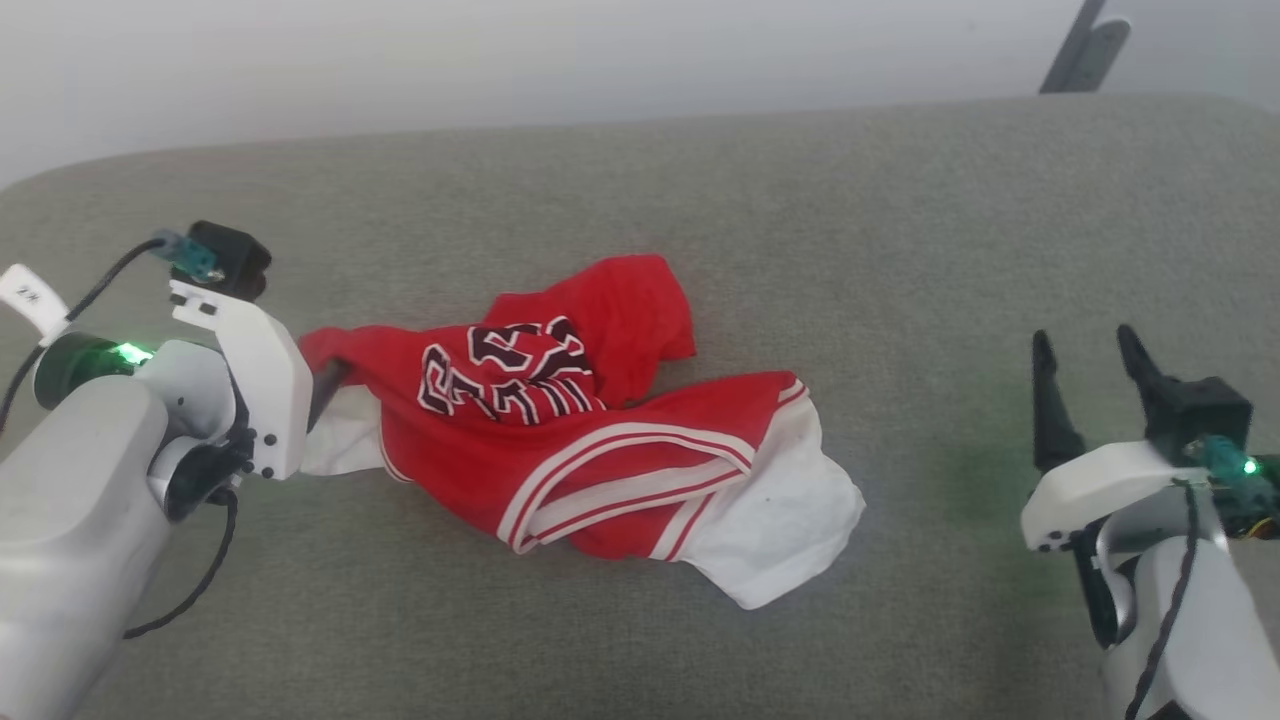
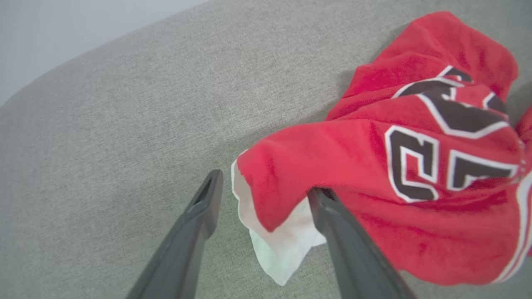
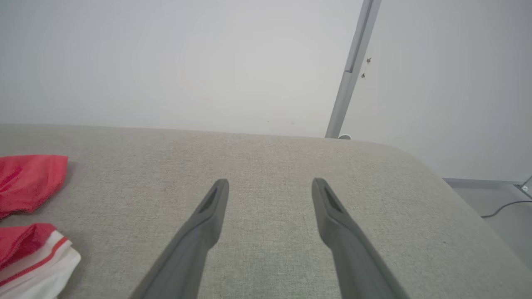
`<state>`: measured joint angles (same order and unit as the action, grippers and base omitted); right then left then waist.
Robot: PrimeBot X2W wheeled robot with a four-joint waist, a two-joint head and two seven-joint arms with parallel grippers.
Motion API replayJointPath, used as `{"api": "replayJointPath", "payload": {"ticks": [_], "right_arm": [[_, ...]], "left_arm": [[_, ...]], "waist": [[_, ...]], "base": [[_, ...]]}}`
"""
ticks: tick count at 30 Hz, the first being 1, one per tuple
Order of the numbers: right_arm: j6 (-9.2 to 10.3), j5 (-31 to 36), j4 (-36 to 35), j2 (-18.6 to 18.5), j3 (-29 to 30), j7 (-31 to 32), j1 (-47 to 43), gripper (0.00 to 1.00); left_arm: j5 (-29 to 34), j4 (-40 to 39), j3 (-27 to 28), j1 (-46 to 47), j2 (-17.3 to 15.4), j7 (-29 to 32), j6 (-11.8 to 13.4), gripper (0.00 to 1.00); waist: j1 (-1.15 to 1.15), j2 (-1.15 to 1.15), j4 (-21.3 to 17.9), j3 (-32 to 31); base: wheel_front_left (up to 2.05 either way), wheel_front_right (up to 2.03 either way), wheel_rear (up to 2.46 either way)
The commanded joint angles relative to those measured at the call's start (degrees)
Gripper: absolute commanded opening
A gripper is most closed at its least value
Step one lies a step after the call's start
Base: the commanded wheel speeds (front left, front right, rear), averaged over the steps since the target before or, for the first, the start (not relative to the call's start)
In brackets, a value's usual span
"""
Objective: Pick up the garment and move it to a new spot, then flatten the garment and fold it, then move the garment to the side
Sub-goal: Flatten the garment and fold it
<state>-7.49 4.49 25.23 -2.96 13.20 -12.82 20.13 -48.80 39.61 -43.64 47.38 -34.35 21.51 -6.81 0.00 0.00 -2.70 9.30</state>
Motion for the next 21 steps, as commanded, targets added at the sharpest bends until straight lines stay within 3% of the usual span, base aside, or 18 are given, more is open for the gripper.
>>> {"api": "replayJointPath", "payload": {"ticks": [1, 21], "right_arm": [[-0.01, -0.48, 0.09, 0.12, -1.0, 0.36, -0.8, 1.0], [-0.01, -12.38, -2.89, -4.36, -15.29, 11.78, -6.88, 1.0]], "left_arm": [[-0.27, -0.41, 0.65, -0.92, -0.24, -1.74, 0.33, 1.0], [1.51, -11.76, 7.27, -18.32, -4.63, -29.08, 11.11, 1.0]], "waist": [[0.0, 0.0, 0.88, -0.75], [0.0, 0.0, 7.34, -5.86]], "base": [[0.0, 0.0, 0.0], [0.0, 0.0, 0.0]]}}
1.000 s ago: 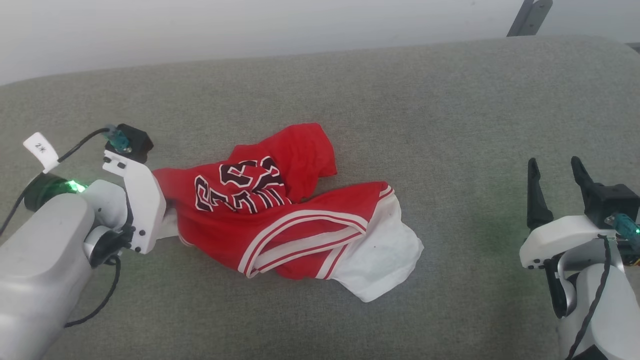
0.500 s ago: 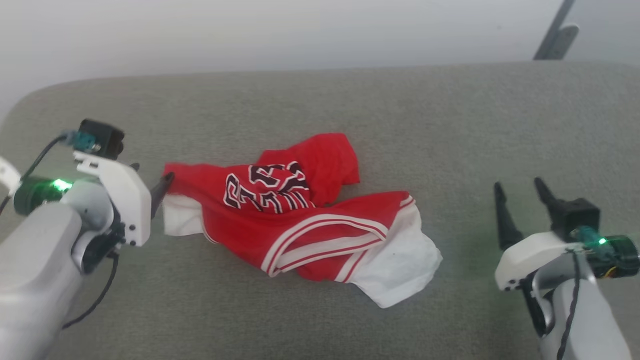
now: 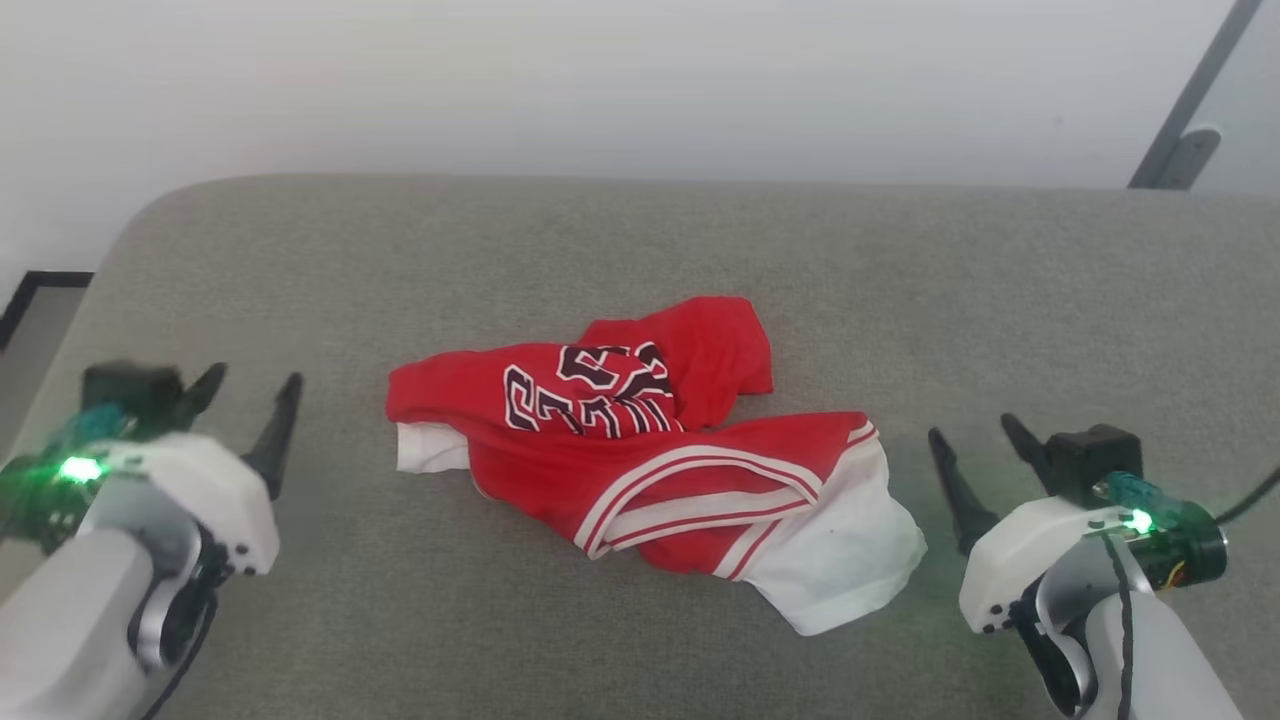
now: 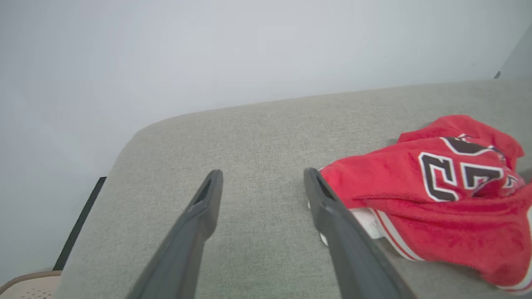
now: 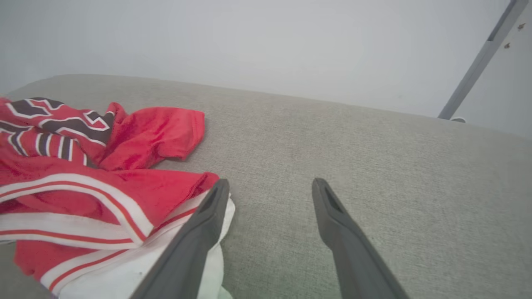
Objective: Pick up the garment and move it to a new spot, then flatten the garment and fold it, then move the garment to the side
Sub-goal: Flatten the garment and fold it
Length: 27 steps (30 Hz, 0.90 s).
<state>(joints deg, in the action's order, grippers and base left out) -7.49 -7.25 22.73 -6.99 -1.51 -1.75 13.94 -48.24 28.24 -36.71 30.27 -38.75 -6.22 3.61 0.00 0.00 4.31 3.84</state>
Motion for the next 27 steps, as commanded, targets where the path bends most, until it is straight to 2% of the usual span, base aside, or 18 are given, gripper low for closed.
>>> {"api": "replayJointPath", "payload": {"ticks": [1, 8, 14, 22, 27], "right_arm": [[-0.01, -1.62, -0.69, -0.75, -1.4, 1.89, -1.03, 1.0], [-0.01, -7.87, -2.76, -3.31, -5.21, 9.99, -2.33, 1.0], [-0.01, -13.37, -5.33, -6.25, -7.72, 18.94, -3.23, 1.0], [-0.01, -17.1, -4.92, -8.73, -9.74, 30.0, -2.17, 1.0], [-0.01, -17.55, -2.64, -9.55, -11.08, 34.09, -0.95, 1.0]], "left_arm": [[1.31, -1.05, 0.67, -2.23, -0.39, -3.24, 1.36, 1.0], [1.83, -4.97, 4.16, -8.75, -0.96, -8.44, 4.96, 1.0], [4.15, -11.01, 12.43, -15.6, 1.63, -9.02, 7.56, 1.0], [11.23, -15.39, 21.39, -22.44, 8.01, -9.0, 6.07, 1.0], [15.4, -17.32, 26.72, -24.27, 12.73, -9.0, 4.46, 1.0]], "waist": [[0.0, 0.0, 0.49, -0.56], [0.0, 0.0, 1.31, -0.92], [0.0, 0.0, 2.88, -0.02], [0.0, 0.0, 5.87, 2.11], [0.0, 0.0, 7.66, 3.38]], "base": [[0.0, 0.0, 0.0], [0.0, 0.0, 0.0], [0.0, 0.0, 0.0], [0.0, 0.0, 0.0], [0.0, 0.0, 0.0]]}}
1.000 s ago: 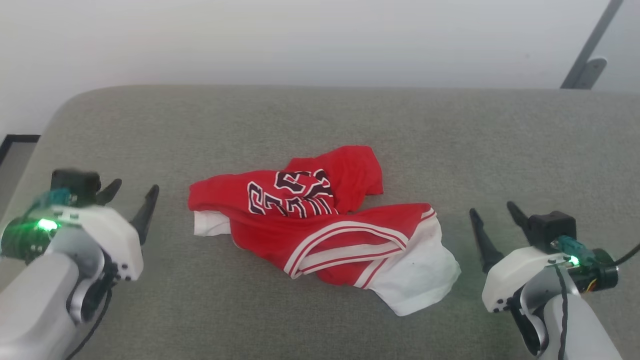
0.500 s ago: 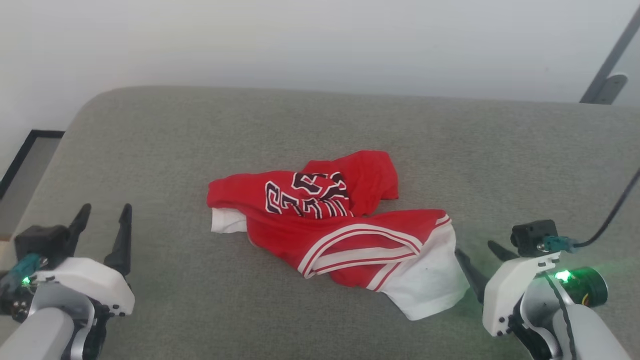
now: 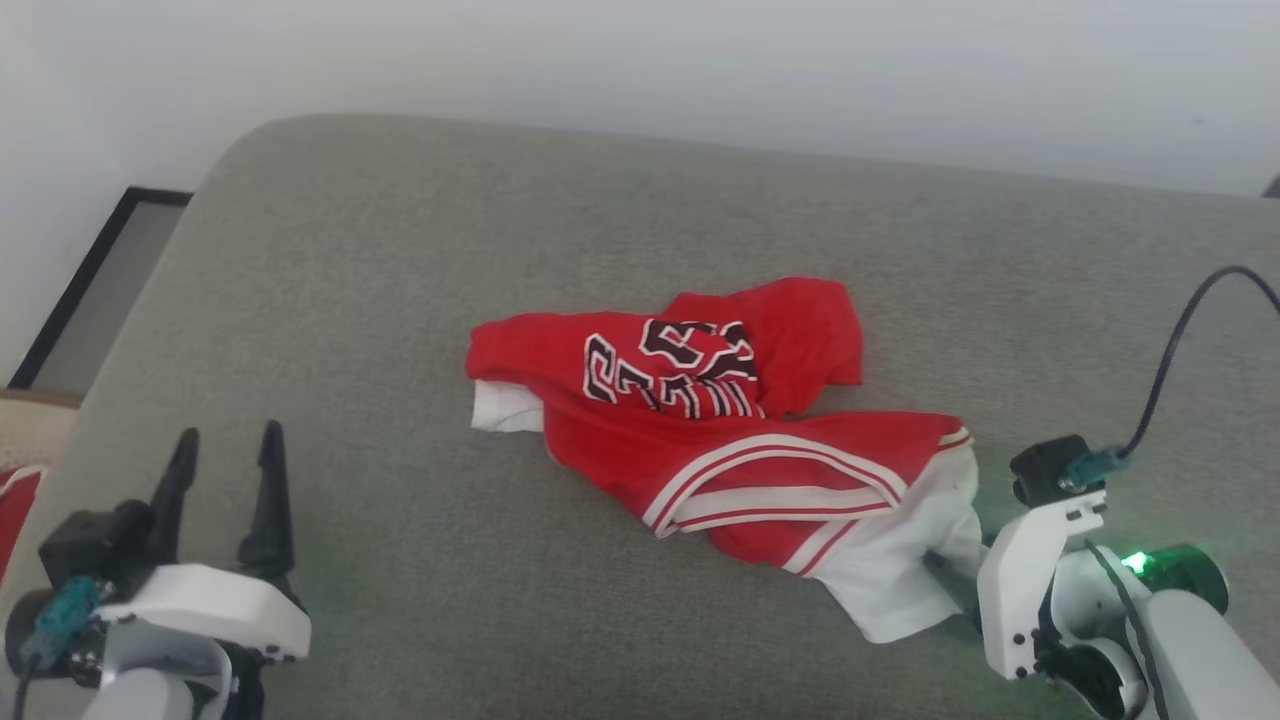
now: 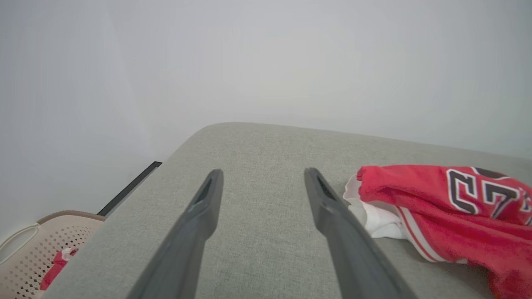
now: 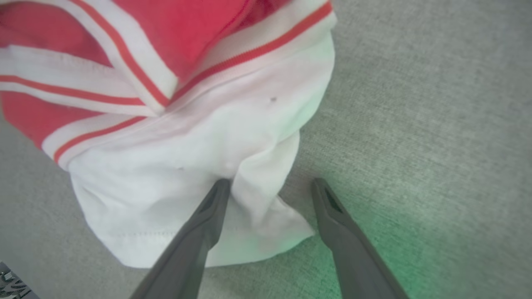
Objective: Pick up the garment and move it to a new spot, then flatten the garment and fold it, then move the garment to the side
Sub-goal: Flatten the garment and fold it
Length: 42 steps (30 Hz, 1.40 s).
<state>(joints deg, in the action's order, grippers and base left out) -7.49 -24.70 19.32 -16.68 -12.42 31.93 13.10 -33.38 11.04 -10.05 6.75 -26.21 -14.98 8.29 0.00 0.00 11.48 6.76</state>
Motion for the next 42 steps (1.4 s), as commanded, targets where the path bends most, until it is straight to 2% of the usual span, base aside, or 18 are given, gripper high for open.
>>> {"api": "replayJointPath", "payload": {"ticks": [1, 2, 3, 4, 13, 21, 27, 31, 39, 40, 41, 42], "right_arm": [[-0.01, 0.19, 1.57, 0.07, -0.55, 1.14, 0.21, 1.0], [-0.01, 0.79, 2.17, -0.26, -1.54, 1.74, 0.52, 1.0], [-0.01, 1.63, 3.03, -0.75, -2.39, 2.07, 0.89, 0.6], [0.0, 2.26, 3.62, -1.22, -3.18, 2.18, 1.16, 0.0], [0.1, 2.57, 4.11, -5.41, -4.46, 1.06, 4.66, 0.0], [0.04, 1.07, 0.96, -10.19, -2.66, 2.91, 5.47, 0.0], [0.03, 0.25, -1.45, -16.77, 2.73, 5.87, 3.51, 0.0], [0.02, 0.29, -1.36, -17.25, 5.58, 7.04, 1.69, 0.0], [0.0, -0.27, 2.27, -13.68, 6.93, 6.21, 0.0, 0.0], [0.0, -0.17, 2.8, -13.16, 7.09, 5.96, 0.2, 0.04], [0.0, -0.3, 3.09, -12.72, 6.92, 5.97, 0.27, 0.14], [-0.01, -0.32, 3.33, -12.6, 6.81, 5.77, 0.3, 0.31]], "left_arm": [[1.12, -0.24, 0.98, -1.13, 0.99, -0.25, -0.74, 1.0], [1.62, -0.19, 1.86, -1.27, 1.74, -0.25, -1.19, 1.0], [2.39, -0.23, 2.87, -1.31, 2.46, -0.26, -1.65, 1.0], [2.87, -0.4, 3.7, -1.32, 3.32, -0.25, -2.25, 1.0], [6.7, 1.52, 10.45, -2.17, 8.22, -0.25, -7.24, 1.0], [9.54, 1.88, 13.78, -2.54, 10.74, -0.25, -9.7, 1.0], [11.82, 2.31, 16.33, -2.18, 12.97, -0.26, -11.72, 1.0], [12.74, 2.6, 17.37, -2.04, 14.07, -0.26, -12.5, 1.0], [14.84, 3.98, 18.21, -1.12, 15.07, -0.26, -14.19, 1.0], [14.82, 4.14, 18.19, -0.99, 15.13, -0.27, -14.42, 1.0], [14.89, 4.3, 18.24, -0.94, 15.19, -0.26, -14.58, 1.0], [15.09, 4.48, 18.24, -1.01, 15.09, -0.26, -14.67, 1.0]], "waist": [[0.0, 0.0, 0.81, 0.66], [0.0, 0.0, 1.09, 0.88], [0.0, 0.0, 1.34, 1.02], [0.0, 0.0, 1.64, 1.13], [0.0, 0.0, 1.95, 1.24], [0.0, 0.0, 1.13, 1.19], [0.0, 0.0, 0.6, 1.46], [0.0, 0.0, 0.39, 1.58], [0.0, 0.0, 0.19, 1.31], [0.0, 0.0, 0.18, 1.2], [0.0, 0.0, 0.14, 1.08], [0.0, 0.0, 0.1, 0.95]], "base": [[0.0, 0.0, 0.0], [0.0, 0.0, 0.0], [0.0, 0.0, 0.0], [0.0, 0.0, 0.0], [0.0, 0.0, 0.0], [0.0, 0.0, 0.0], [0.0, 0.0, 0.0], [0.0, 0.0, 0.0], [0.0, 0.0, 0.0], [0.0, 0.0, 0.0], [0.0, 0.0, 0.0], [0.0, 0.0, 0.0]]}}
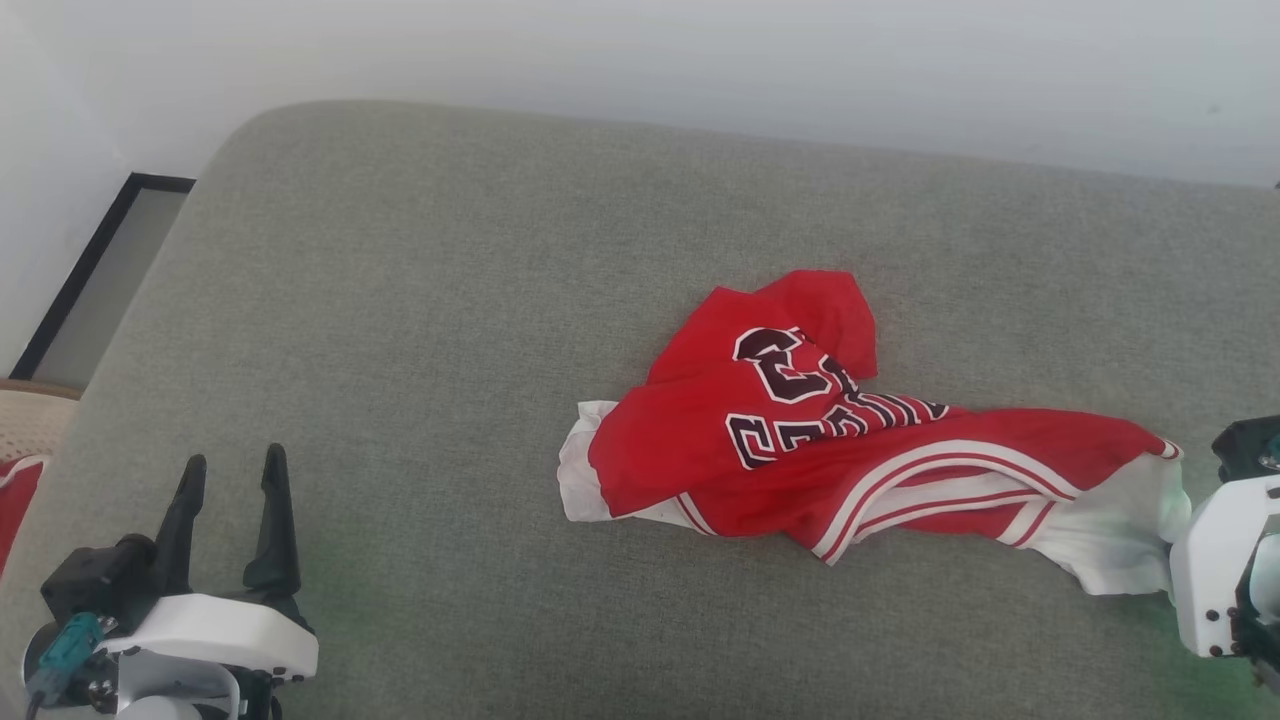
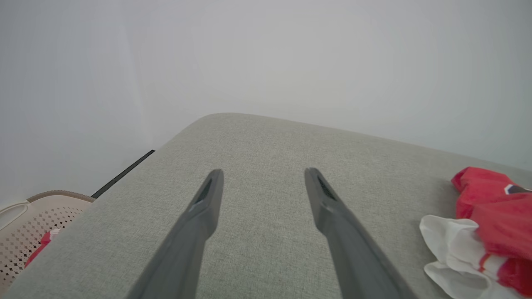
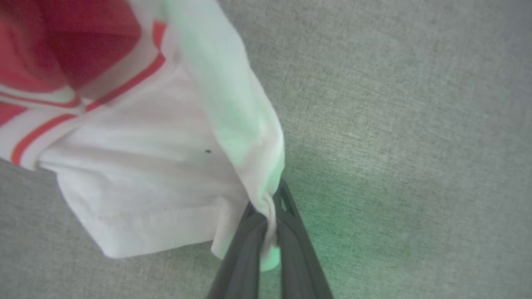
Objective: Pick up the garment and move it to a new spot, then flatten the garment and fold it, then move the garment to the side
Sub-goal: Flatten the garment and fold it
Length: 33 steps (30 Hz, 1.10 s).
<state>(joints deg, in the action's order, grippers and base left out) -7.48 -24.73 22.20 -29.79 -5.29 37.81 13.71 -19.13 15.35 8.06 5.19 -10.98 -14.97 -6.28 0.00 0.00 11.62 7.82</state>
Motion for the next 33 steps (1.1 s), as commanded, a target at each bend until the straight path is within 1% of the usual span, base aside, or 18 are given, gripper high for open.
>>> {"api": "replayJointPath", "payload": {"ticks": [1, 2, 8, 15, 22, 23, 25, 27, 33], "right_arm": [[-0.03, -0.12, 0.44, 0.6, -0.41, -0.57, -0.15, 0.62], [-0.03, -0.09, 0.58, 0.76, -0.44, -0.78, 0.01, 1.0], [-0.02, -0.27, 0.07, 1.43, -0.05, -1.86, 0.22, 1.0], [-0.02, 1.32, -3.01, 2.94, 2.35, -7.02, 0.24, 1.0], [-0.02, 5.49, -6.7, 6.59, 7.05, -14.4, -0.12, 1.0], [-0.02, 5.49, -6.7, 6.59, 7.05, -14.4, -0.12, 1.0], [-0.02, 7.05, -7.54, 8.18, 8.79, -16.77, 0.06, 1.0], [-0.02, 8.9, -8.83, 9.64, 10.45, -19.47, 0.27, 1.0], [-0.02, 13.9, -10.5, 13.79, 14.95, -26.07, 1.34, 1.0]], "left_arm": [[0.91, 0.32, 0.18, 0.55, -0.21, -0.27, -0.28, 1.0], [0.78, 0.47, 0.27, 0.55, -0.3, -0.27, -0.45, 1.0], [0.7, 0.98, -0.3, -0.42, -1.02, -0.27, -0.89, 1.0], [0.11, 1.32, -1.64, -0.44, -2.77, -0.28, -1.13, 1.0], [-0.6, 1.07, -4.49, 0.31, -4.67, 0.42, -1.19, 1.0], [-0.6, 1.07, -4.49, 0.31, -4.67, 0.42, -1.19, 1.0], [-0.59, 0.48, -5.87, 0.44, -5.58, 1.36, -1.22, 1.0], [-1.88, -0.6, -7.47, 0.85, -6.15, 2.52, -1.24, 1.0], [-5.33, -4.82, -13.46, 1.97, -9.72, 6.98, -1.21, 1.0]], "waist": [[0.0, 0.0, -0.09, -0.23], [0.0, 0.0, -0.15, -0.41], [0.0, 0.0, -0.82, -1.58], [0.0, 0.0, -1.94, -2.23], [0.0, 0.0, -3.41, -2.7], [0.0, 0.0, -3.41, -2.7], [0.0, 0.0, -3.97, -2.71], [0.0, 0.0, -4.45, -2.57], [0.0, 0.0, -6.08, -1.63]], "base": [[0.0, 0.0, 0.0], [0.0, 0.0, 0.0], [0.0, 0.0, 0.0], [0.0, 0.0, 0.0], [0.0, 0.0, 0.0], [0.0, 0.0, 0.0], [0.0, 0.0, 0.0], [0.0, 0.0, 0.0], [0.0, 0.0, 0.0]]}}
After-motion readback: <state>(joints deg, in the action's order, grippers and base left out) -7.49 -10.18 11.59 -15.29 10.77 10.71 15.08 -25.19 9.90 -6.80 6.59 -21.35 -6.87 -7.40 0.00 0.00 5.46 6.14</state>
